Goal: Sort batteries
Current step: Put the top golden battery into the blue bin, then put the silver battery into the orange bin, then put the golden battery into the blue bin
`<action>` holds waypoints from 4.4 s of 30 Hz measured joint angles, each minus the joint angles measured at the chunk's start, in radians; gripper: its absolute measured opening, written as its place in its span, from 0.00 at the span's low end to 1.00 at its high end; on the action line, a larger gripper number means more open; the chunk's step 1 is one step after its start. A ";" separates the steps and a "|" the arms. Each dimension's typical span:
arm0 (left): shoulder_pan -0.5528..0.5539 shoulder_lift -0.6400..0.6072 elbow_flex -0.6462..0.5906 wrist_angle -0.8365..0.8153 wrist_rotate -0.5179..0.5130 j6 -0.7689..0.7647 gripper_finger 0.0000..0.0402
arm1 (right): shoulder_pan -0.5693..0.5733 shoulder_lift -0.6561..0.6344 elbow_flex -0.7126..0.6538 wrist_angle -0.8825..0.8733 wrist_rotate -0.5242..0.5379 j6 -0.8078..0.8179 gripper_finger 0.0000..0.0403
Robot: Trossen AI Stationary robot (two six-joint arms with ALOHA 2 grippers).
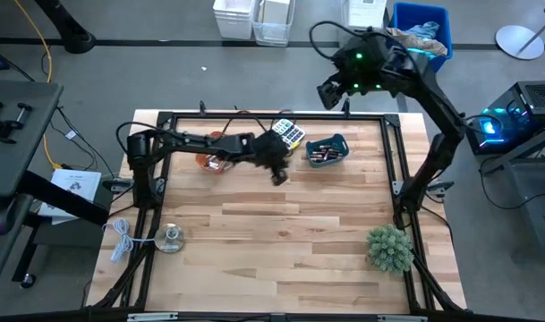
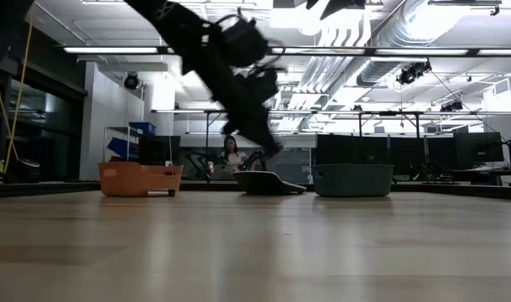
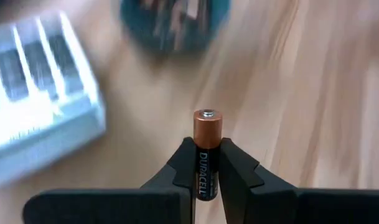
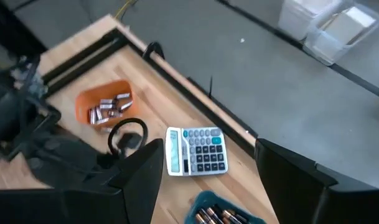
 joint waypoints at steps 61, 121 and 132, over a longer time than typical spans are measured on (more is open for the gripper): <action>0.199 -0.048 -0.107 -0.658 -0.127 0.235 0.56 | 0.111 0.044 0.000 0.046 0.101 0.079 0.61; 0.449 -0.780 -0.631 -0.143 -0.086 -0.181 0.29 | 0.399 -0.148 0.000 -0.207 0.427 0.216 0.61; 0.449 -0.806 -0.631 0.001 0.052 -0.315 0.42 | 0.495 -0.176 -0.045 -0.205 0.463 0.309 0.61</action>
